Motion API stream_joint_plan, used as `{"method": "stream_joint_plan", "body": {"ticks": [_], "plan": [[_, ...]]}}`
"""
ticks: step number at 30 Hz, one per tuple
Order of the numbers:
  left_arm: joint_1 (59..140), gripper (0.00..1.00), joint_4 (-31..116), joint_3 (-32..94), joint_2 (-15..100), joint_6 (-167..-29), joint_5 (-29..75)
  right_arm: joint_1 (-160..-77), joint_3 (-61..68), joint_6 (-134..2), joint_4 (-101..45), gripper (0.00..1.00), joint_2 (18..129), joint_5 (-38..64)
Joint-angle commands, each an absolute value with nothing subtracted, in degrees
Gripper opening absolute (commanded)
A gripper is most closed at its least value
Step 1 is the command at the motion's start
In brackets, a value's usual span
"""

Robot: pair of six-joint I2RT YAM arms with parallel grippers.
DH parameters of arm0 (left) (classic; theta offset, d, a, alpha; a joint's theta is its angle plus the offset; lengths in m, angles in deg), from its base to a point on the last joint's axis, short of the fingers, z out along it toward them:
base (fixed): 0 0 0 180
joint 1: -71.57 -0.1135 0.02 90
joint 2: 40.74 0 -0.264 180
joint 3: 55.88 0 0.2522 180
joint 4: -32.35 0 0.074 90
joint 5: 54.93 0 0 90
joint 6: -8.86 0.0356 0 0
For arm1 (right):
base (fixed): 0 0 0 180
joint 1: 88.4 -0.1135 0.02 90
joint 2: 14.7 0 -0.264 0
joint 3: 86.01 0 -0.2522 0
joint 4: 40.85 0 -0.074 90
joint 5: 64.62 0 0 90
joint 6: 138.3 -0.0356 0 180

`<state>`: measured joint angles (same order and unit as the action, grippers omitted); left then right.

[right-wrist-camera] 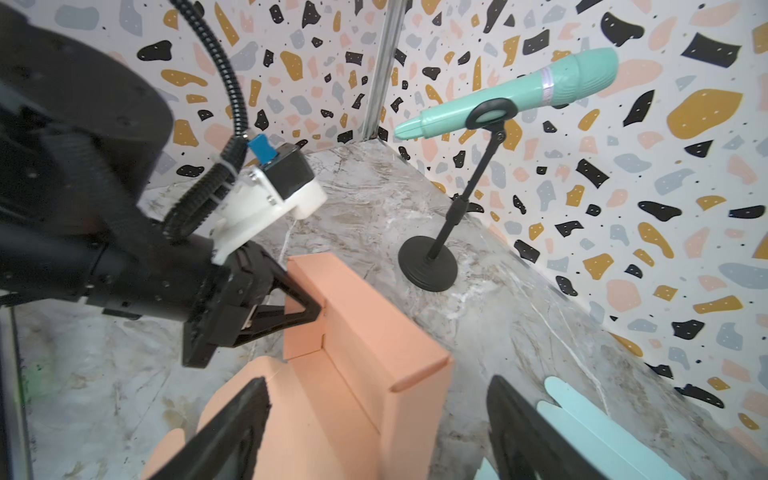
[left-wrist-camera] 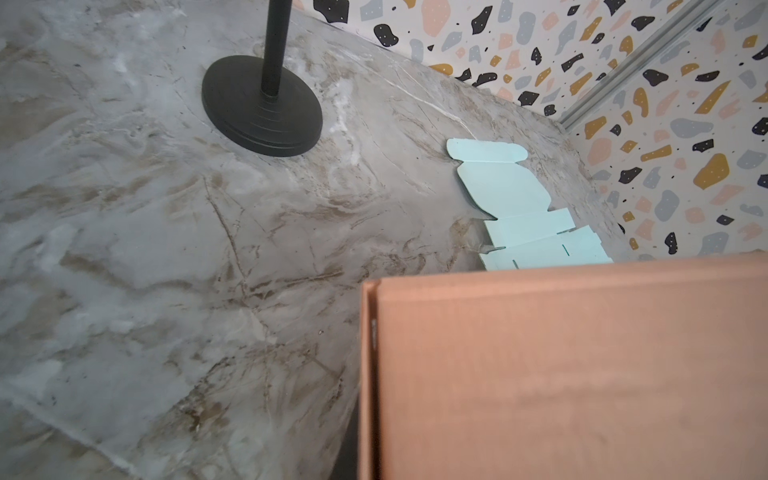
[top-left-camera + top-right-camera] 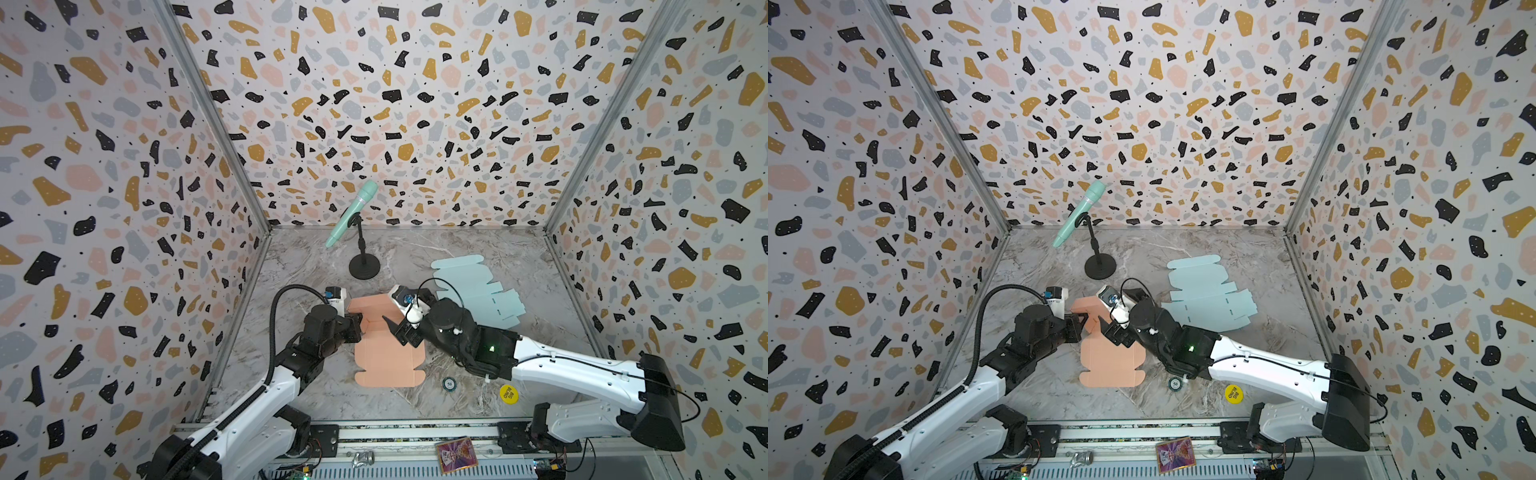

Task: Assemble paper box
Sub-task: First fold the bottom flaps of a flat cardboard box at the center of the table.

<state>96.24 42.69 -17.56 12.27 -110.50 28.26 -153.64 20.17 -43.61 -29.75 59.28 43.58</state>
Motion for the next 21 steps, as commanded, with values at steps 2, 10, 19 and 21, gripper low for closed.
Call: {"method": "stream_joint_plan", "body": {"ticks": [2,10,19,21], "plan": [[96.9,0.08,43.1,-15.2,13.4,-107.3,26.1,-150.5,16.4,-34.7,-26.6,0.83,61.0,38.1],[97.8,0.08,42.7,-15.5,16.2,-106.0,26.3,-144.8,13.8,-33.7,-27.0,0.84,66.5,24.3],[99.2,0.08,42.0,-15.2,19.1,-105.0,28.3,-144.1,10.4,-31.7,-23.2,0.83,74.3,21.3],[99.3,0.08,42.0,-15.1,19.7,-105.0,28.7,-144.0,9.6,-31.1,-21.4,0.83,75.9,20.2]]}}
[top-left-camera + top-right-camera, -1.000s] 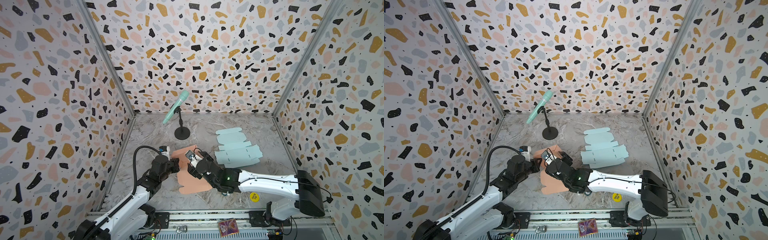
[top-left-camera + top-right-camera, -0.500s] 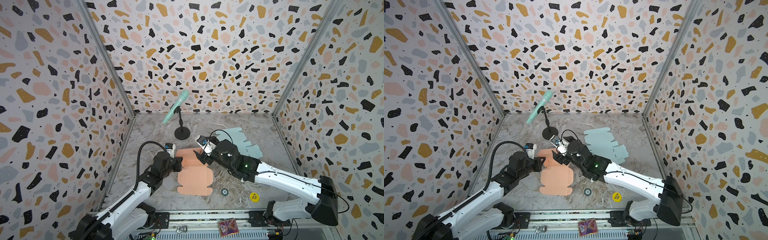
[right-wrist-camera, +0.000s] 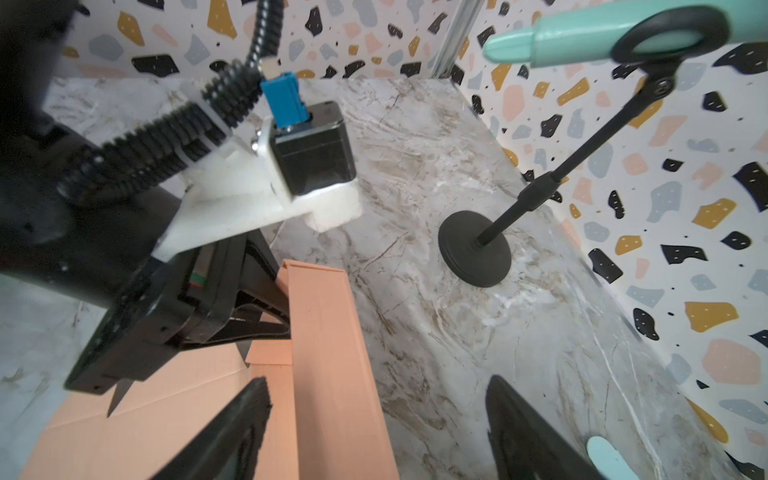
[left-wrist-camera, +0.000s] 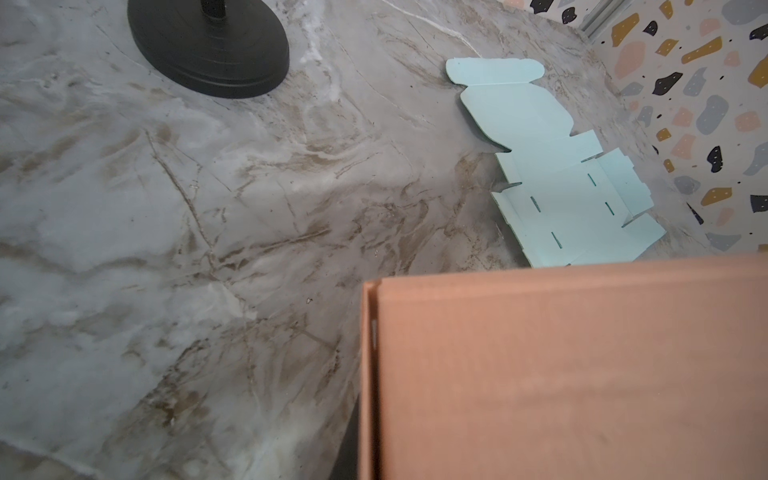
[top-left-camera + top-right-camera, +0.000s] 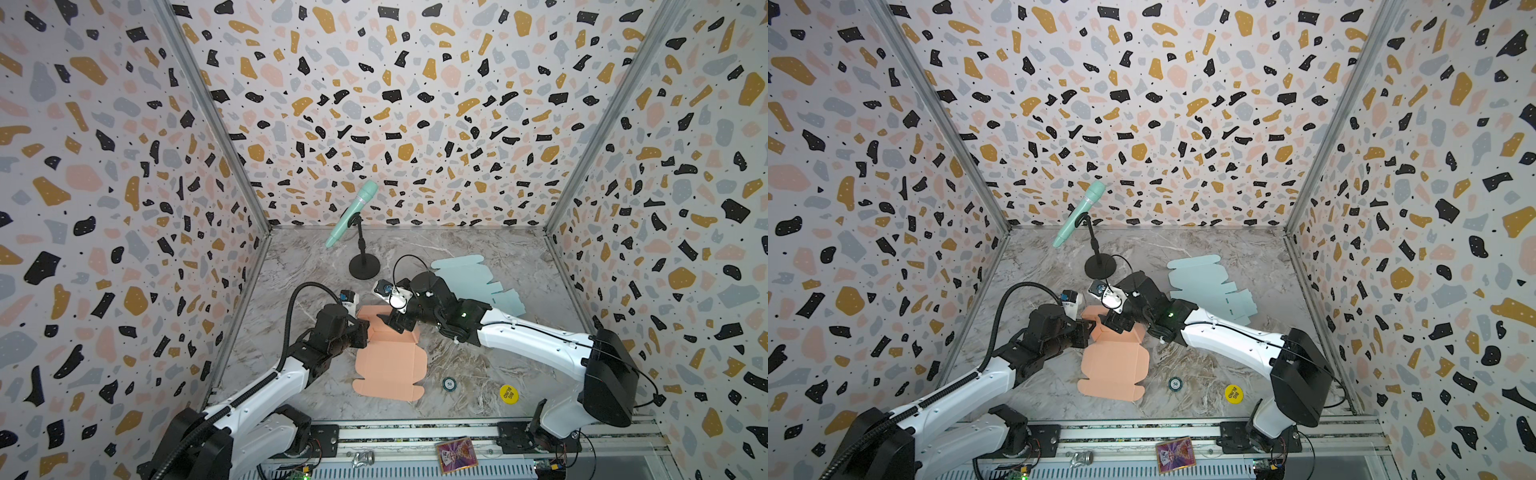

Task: Assemble paper box
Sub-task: First fold the bottom flaps of a flat cardboard box at the center of the table.

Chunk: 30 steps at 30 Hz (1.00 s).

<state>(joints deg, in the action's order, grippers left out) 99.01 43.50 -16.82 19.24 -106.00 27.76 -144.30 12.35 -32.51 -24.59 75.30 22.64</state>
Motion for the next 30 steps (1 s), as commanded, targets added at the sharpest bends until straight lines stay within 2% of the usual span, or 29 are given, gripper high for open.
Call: {"method": "stream_joint_plan", "body": {"ticks": [1,7,18,30], "plan": [[99.3,0.08,42.2,-14.9,20.0,-104.9,29.1,-144.0,9.0,-30.8,-20.1,0.83,76.9,19.7],[99.4,0.08,43.7,-13.9,21.4,-104.2,31.0,-143.3,6.4,-31.1,-16.6,0.81,81.4,20.1],[99.4,0.12,43.4,-14.0,24.8,-105.0,34.1,-141.1,6.2,-34.1,-17.4,0.60,85.4,22.2],[99.3,0.33,44.8,-13.8,24.7,-105.5,36.0,-137.6,6.8,-37.5,-19.1,0.51,90.2,20.9]]}}
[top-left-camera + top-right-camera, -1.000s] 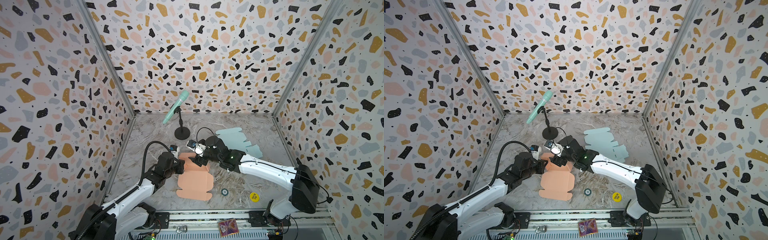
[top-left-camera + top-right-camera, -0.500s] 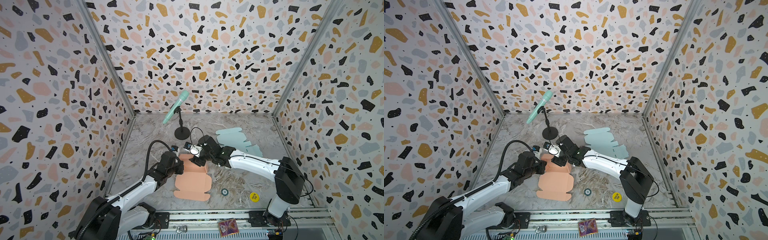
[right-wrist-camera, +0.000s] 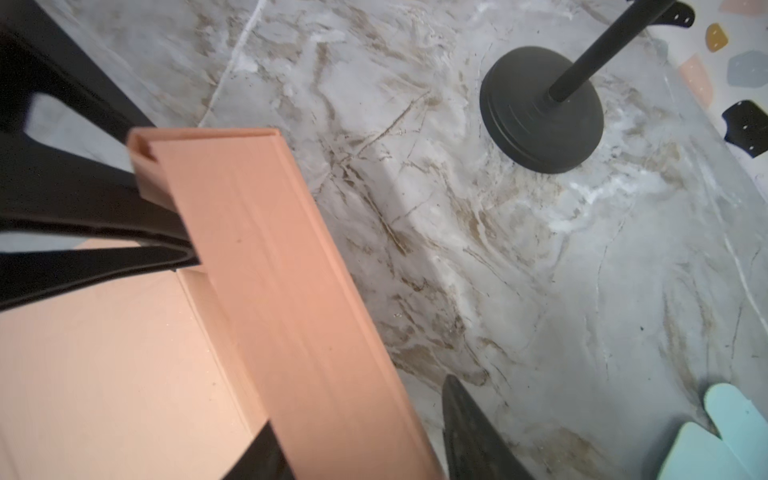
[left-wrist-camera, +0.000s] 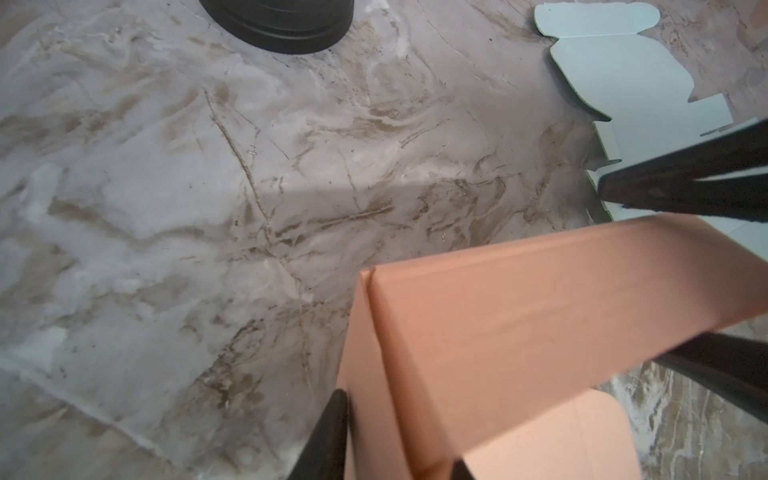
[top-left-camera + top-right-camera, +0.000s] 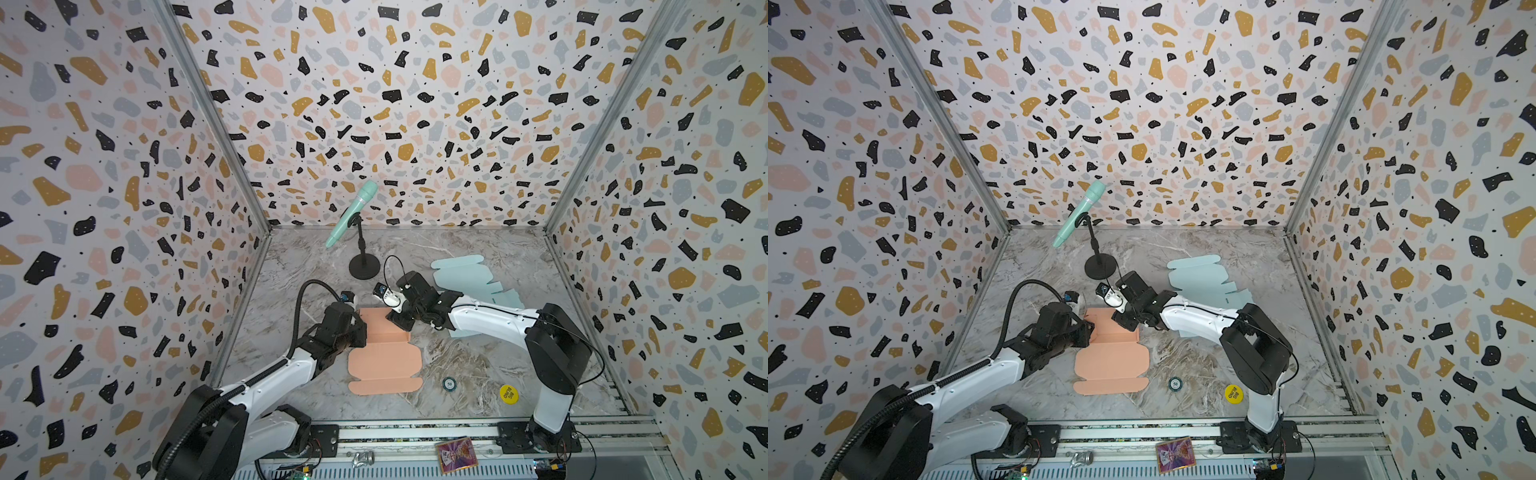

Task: Assemble paper box
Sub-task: First fold the bottom flaps of a flat cardboard box at the center of the table.

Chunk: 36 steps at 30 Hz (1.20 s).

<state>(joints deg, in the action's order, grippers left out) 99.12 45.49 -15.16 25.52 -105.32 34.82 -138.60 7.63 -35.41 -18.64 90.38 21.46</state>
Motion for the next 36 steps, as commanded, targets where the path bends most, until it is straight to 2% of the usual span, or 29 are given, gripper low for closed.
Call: {"method": "stream_joint_plan", "body": {"ticks": [1,10,16,24,36], "plan": [[99.4,0.34,45.2,-13.8,24.4,-105.5,36.1,-137.2,6.7,-38.0,-19.1,0.51,90.4,20.6],[99.3,0.37,45.4,-14.2,23.2,-104.8,38.0,-136.2,7.5,-38.6,-20.7,0.50,91.9,18.8],[99.3,0.43,39.6,-13.9,24.2,-102.8,37.2,-137.2,7.6,-38.2,-20.7,0.50,91.6,18.6],[99.2,0.44,37.5,-13.3,28.3,-101.5,38.6,-138.5,7.6,-38.3,-20.4,0.50,91.2,19.8],[98.4,0.48,35.5,-19.8,21.0,-104.5,42.0,-139.1,8.8,-38.2,-20.3,0.47,90.6,25.3]]}}
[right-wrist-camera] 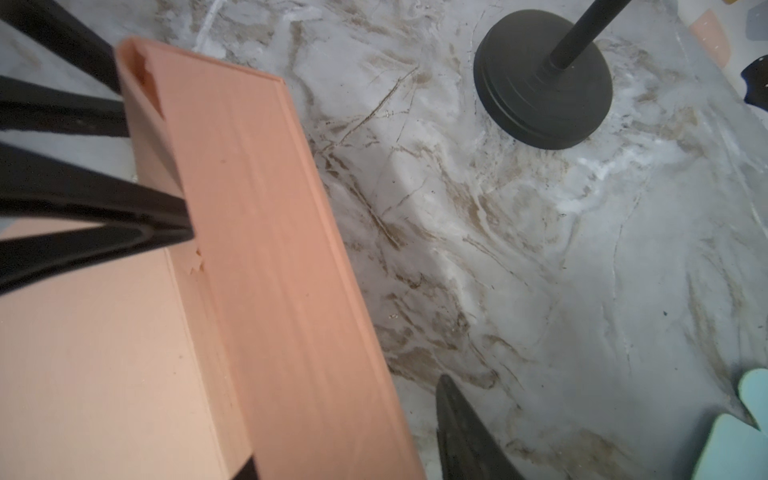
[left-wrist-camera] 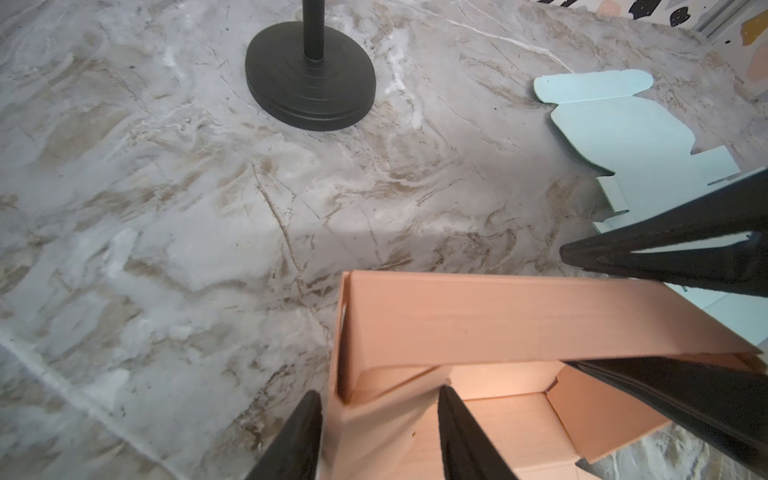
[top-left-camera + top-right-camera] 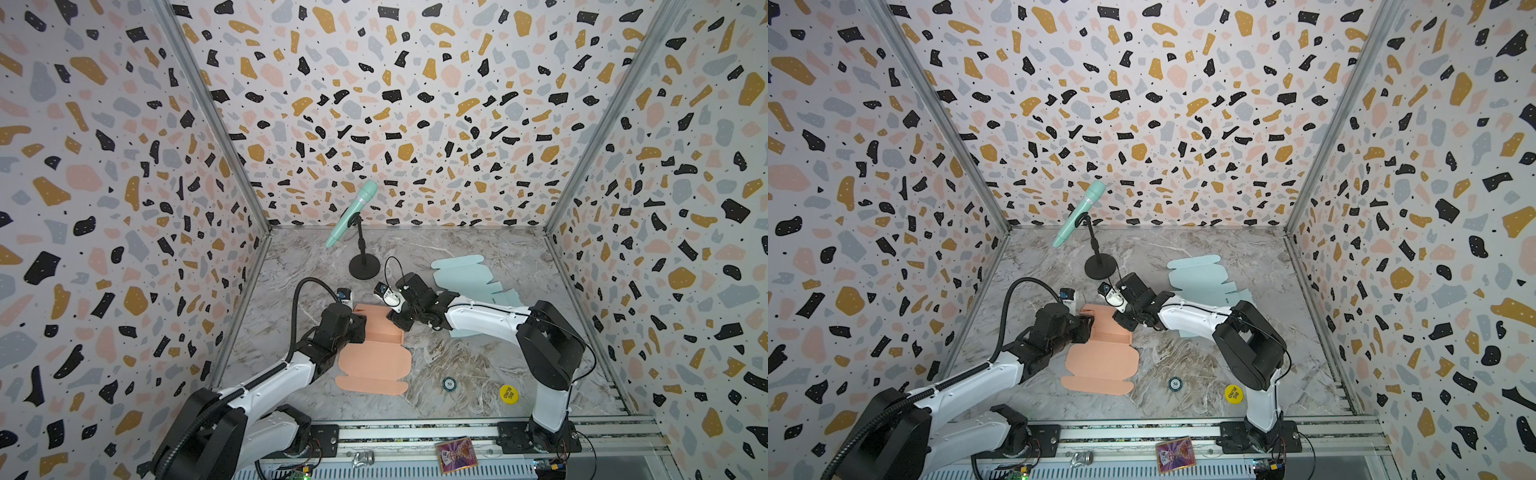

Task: Assemble paper box
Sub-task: First fold the bottom flaps of a flat cardboard box at the center of the table.

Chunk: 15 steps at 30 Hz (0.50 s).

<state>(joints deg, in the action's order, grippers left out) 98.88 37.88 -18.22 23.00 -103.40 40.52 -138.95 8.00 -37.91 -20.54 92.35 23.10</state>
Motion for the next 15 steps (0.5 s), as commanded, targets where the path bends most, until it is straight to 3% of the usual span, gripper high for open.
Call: {"method": "stream_joint_plan", "body": {"ticks": [1,15], "plan": [[98.3,0.48,35.5,-20.3,20.4,-104.9,42.2,-139.1,9.1,-38.2,-20.5,0.46,90.3,25.8],[98.1,0.48,28.6,-19.5,25.9,-103.2,38.4,-139.5,11.9,-36.0,-20.6,0.45,87.5,28.4]]}}
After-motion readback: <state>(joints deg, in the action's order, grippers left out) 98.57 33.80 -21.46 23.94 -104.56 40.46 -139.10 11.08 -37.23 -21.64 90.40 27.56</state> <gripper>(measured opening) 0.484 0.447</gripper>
